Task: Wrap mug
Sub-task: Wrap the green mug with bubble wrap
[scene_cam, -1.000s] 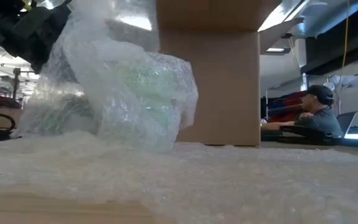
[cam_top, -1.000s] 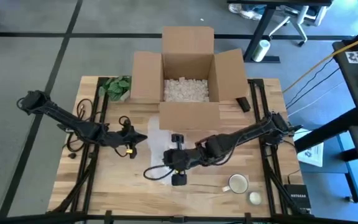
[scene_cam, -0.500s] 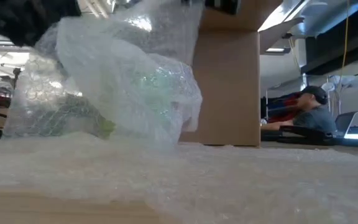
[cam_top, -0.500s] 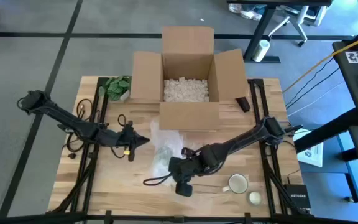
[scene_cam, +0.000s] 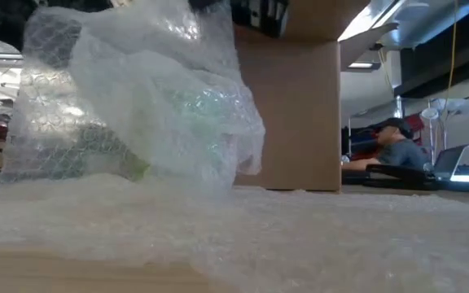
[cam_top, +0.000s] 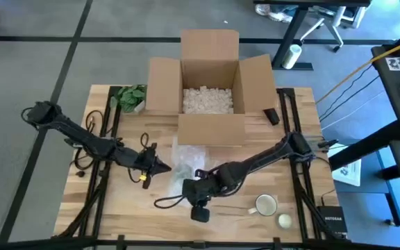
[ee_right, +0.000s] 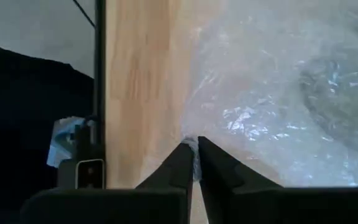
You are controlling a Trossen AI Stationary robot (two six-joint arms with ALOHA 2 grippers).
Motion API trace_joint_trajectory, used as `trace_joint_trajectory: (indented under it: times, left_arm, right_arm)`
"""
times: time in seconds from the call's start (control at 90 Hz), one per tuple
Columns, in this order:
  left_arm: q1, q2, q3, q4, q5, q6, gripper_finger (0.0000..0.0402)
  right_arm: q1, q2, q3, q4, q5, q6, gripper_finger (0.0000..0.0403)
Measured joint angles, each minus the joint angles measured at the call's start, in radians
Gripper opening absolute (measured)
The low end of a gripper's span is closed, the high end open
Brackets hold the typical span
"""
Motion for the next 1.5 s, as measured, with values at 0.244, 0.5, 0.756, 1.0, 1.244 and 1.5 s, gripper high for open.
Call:
trace_joint_trajectory:
  times: [0.244,0.5,0.756,1.0,1.244,1.5]
  left_arm:
    - [0.0,0.08,0.125,-0.122,0.0,0.054,0.0]
    - [0.0,0.087,0.136,-0.143,0.003,0.047,0.0]
    - [0.0,0.082,0.136,-0.185,0.0,0.049,0.0]
    - [-0.034,-0.028,0.136,-0.244,-0.12,0.088,0.0]
    - [-0.098,-0.208,0.081,-0.246,-0.203,0.132,0.0]
    - [-0.181,-0.283,-0.111,-0.099,-0.302,0.018,0.0]
  right_arm:
    - [0.0,0.0,0.0,-0.025,0.0,0.007,0.0077]
    - [0.0,0.0,0.0,-0.104,-0.098,0.043,0.014]
    - [0.003,-0.019,0.004,-0.234,-0.055,0.111,0.0129]
    - [-0.015,-0.04,0.077,-0.257,0.09,-0.003,0.0014]
    - [-0.119,-0.04,0.09,-0.205,0.065,-0.069,0.0002]
    - [-0.203,0.001,0.092,-0.106,-0.039,-0.095,0.0]
